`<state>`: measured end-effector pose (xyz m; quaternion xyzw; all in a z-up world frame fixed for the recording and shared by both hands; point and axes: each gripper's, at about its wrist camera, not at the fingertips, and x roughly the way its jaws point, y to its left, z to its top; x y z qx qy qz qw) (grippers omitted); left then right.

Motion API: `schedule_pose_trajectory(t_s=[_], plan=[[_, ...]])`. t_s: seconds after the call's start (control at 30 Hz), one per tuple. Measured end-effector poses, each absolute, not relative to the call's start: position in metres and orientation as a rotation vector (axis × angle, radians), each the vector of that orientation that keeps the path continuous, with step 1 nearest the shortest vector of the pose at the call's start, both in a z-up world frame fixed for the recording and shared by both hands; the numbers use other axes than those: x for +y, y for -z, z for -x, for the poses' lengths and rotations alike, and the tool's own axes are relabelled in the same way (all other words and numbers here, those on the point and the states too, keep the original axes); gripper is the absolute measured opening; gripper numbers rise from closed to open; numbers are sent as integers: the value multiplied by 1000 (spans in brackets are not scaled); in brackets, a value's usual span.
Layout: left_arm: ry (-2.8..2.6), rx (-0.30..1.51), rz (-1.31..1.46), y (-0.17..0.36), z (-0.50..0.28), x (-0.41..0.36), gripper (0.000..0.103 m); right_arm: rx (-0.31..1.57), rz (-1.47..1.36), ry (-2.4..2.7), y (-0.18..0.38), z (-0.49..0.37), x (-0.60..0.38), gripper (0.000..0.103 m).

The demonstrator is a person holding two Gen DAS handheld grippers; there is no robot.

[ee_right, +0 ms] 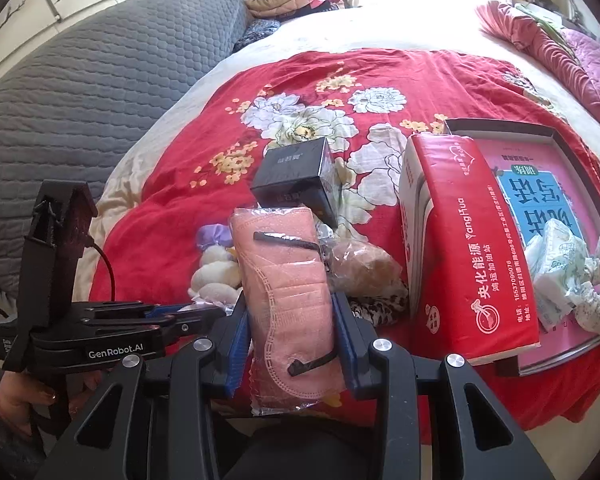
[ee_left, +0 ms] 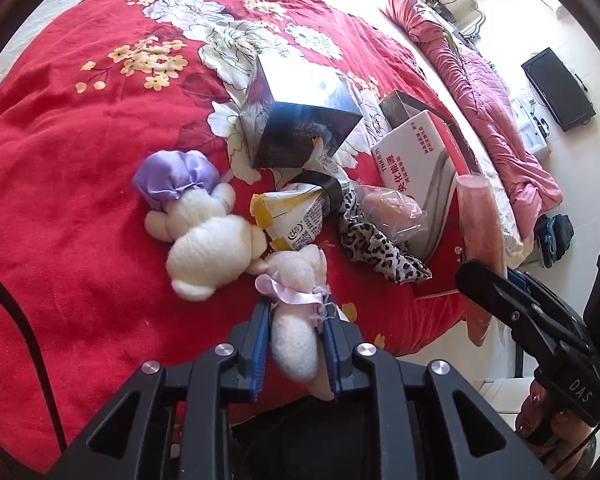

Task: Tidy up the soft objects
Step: 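Carry the teddy bear and pink mask pack over the pink box tray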

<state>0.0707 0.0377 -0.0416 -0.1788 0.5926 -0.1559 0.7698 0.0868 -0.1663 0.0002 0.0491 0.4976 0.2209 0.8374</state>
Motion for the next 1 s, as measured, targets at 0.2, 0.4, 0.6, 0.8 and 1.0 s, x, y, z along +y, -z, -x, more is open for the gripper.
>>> schedule_pose_trajectory(t_s=[0.2,0.4,0.6,0.8,1.0], plan=[[360,1323,409,57,-75,24,33,1051,-119,-460,0,-87,-171,39],[333,1333,347,58,-74,12,26,1042,-133,-453,-2,-88,-177,39],[339,1300,304,38,-70,3,26,1018,-131,-443,-10,-86,-183,39],[359,1260,287,13,-66,-4,26,986,-154,-428,-22,-83,-195,39],[381,1199,280,-16,-63,-8,26,950,-179,-415,-34,-80,-208,39]])
